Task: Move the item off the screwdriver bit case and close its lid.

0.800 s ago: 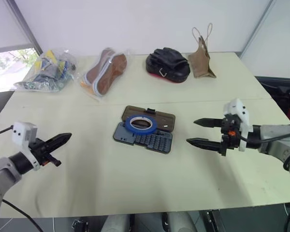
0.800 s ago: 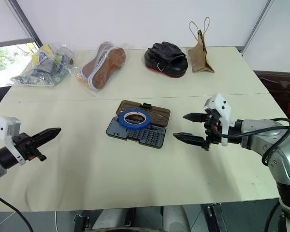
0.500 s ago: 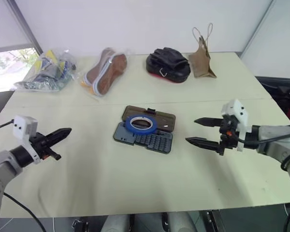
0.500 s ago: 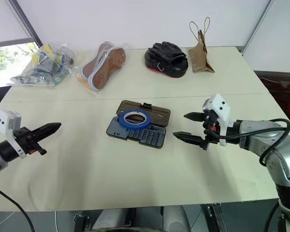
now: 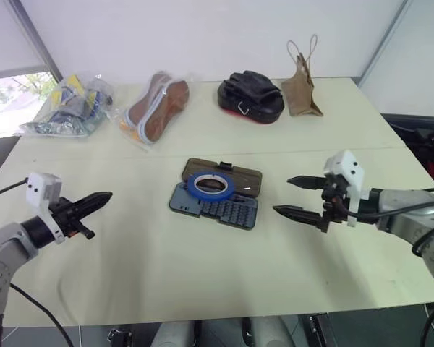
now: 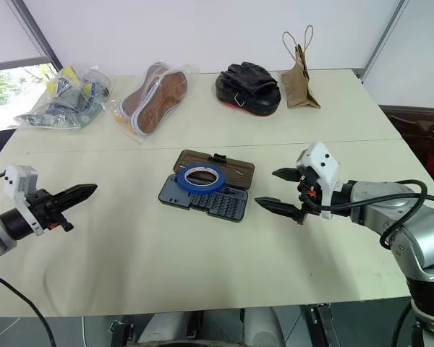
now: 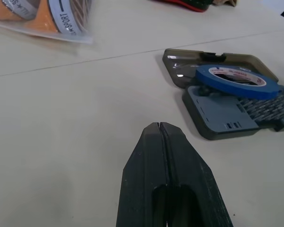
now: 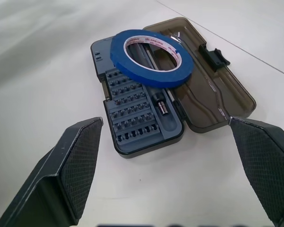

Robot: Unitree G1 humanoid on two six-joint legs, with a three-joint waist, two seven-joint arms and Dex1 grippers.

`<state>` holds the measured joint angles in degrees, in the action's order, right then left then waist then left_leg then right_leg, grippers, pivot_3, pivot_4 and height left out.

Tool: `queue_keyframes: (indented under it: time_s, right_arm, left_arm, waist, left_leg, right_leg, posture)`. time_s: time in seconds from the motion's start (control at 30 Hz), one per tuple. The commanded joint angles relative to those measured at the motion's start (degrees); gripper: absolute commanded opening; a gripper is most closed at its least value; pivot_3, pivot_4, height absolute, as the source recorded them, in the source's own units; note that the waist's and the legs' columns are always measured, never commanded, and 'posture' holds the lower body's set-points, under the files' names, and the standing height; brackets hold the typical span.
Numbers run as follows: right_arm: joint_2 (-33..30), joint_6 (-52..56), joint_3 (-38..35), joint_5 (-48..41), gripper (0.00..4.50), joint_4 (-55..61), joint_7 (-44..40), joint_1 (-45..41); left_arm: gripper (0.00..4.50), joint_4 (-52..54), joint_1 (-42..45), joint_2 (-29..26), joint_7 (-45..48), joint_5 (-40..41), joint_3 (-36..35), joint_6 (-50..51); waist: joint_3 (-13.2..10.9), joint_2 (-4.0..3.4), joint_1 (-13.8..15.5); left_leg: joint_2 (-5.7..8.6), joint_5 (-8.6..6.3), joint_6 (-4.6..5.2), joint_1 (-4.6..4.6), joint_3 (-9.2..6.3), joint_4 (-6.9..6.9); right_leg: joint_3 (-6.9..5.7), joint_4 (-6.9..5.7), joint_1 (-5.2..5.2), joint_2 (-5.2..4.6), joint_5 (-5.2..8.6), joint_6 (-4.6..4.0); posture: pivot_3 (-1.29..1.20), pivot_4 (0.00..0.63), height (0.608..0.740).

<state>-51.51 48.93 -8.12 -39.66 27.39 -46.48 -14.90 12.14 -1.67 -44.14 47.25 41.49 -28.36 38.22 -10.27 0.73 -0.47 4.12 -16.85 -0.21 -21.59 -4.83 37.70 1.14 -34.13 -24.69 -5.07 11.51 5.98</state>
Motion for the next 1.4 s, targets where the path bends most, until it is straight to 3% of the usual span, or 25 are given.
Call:
queue_keyframes:
  time_s: [0.03,0.2,0.37,0.57,0.83,1.13,1.23,1.3,1.4]
  right_arm:
    - [-0.05,-1.69,-0.03,0.44,4.44,1.42,-0.44,-1.4]
    - [1.02,-3.31,3.19,1.77,4.44,0.56,-1.08,-4.21]
    - [8.64,-9.85,17.74,11.06,4.44,-5.25,-2.9,-14.15]
    - [16.75,-18.18,28.53,20.95,4.44,-15.67,-4.87,-19.2]
    - [24.08,-24.48,30.68,27.24,4.44,-29.76,-6.49,-23.69]
    - [26.78,-27.52,31.8,31.63,4.44,-36.8,-10.8,-25.93]
    - [27.68,-28.13,32.25,33.1,3.62,-37.71,-11.02,-25.65]
    - [28.1,-28.22,32.09,33.58,2.47,-37.75,-11.16,-25.6]
    - [28.39,-28.0,31.79,33.96,1.13,-37.35,-11.42,-25.68]
  left_arm:
    - [0.0,1.1,0.17,-1.23,0.75,-0.48,-0.17,-0.94]
    - [0.0,1.51,0.47,-2.25,3.78,-1.14,2.28,-1.21]
    - [0.0,3.58,2.74,-5.65,9.91,0.11,7.34,0.3]
    - [0.0,4.79,5.34,-5.78,10.16,0.48,8.49,1.11]
    - [0.0,8.56,1.48,-2.87,6.14,1.5,7.09,1.59]
    - [0.0,10.57,-0.83,-0.52,1.88,2.22,5.99,0.85]
    - [0.0,10.89,-1.1,0.16,0.94,2.29,5.88,0.73]
    - [0.0,11.11,-1.4,0.52,0.47,2.19,6.03,0.54]
    - [0.0,11.19,-1.78,1.1,-0.04,1.99,6.13,0.36]
  waist:
    - [0.0,0.0,0.0]
    - [0.0,0.0,-0.07]
    - [-0.04,-0.01,-0.3]
    - [-0.04,0.01,-0.23]
    - [-0.04,0.0,-0.41]
    - [-0.04,0.01,-0.38]
    - [-0.03,0.02,-0.47]
    - [-0.01,0.0,-0.57]
    - [0.01,0.0,-0.59]
  left_leg:
    - [0.0,0.0,0.0,0.0,0.0,0.0]
    - [0.0,0.0,0.0,0.01,0.0,0.0]
    - [-0.02,0.0,-0.01,0.05,0.01,-0.02]
    - [0.05,0.02,-0.02,0.02,0.01,-0.1]
    - [0.1,0.07,-0.12,0.01,0.03,-0.35]
    - [0.07,0.14,-0.23,0.05,0.02,-0.48]
    - [0.07,0.14,-0.23,0.07,0.02,-0.48]
    - [0.06,0.15,-0.24,0.1,0.02,-0.48]
    - [0.05,0.15,-0.25,0.12,0.02,-0.5]
  right_leg:
    - [0.0,0.0,0.0,0.0,0.0,0.0]
    - [0.0,0.0,0.0,0.01,0.0,0.01]
    - [0.0,-0.03,-0.02,0.05,-0.01,-0.01]
    - [-0.01,-0.04,-0.07,0.08,-0.11,0.15]
    - [0.07,-0.11,-0.29,0.07,-0.13,0.17]
    - [0.05,-0.19,-0.34,0.12,-0.14,0.15]
    - [0.05,-0.2,-0.33,0.12,-0.14,0.15]
    - [0.06,-0.21,-0.32,0.14,-0.14,0.15]
    - [0.06,-0.22,-0.31,0.16,-0.14,0.15]
  posture:
    - [0.0,0.15,0.74]
    - [0.0,0.15,0.74]
    - [0.0,0.15,0.74]
    - [0.0,0.15,0.74]
    - [0.0,0.15,0.74]
    - [0.0,0.15,0.74]
    - [0.0,0.15,0.74]
    - [0.0,0.15,0.74]
    - [0.0,0.15,0.74]
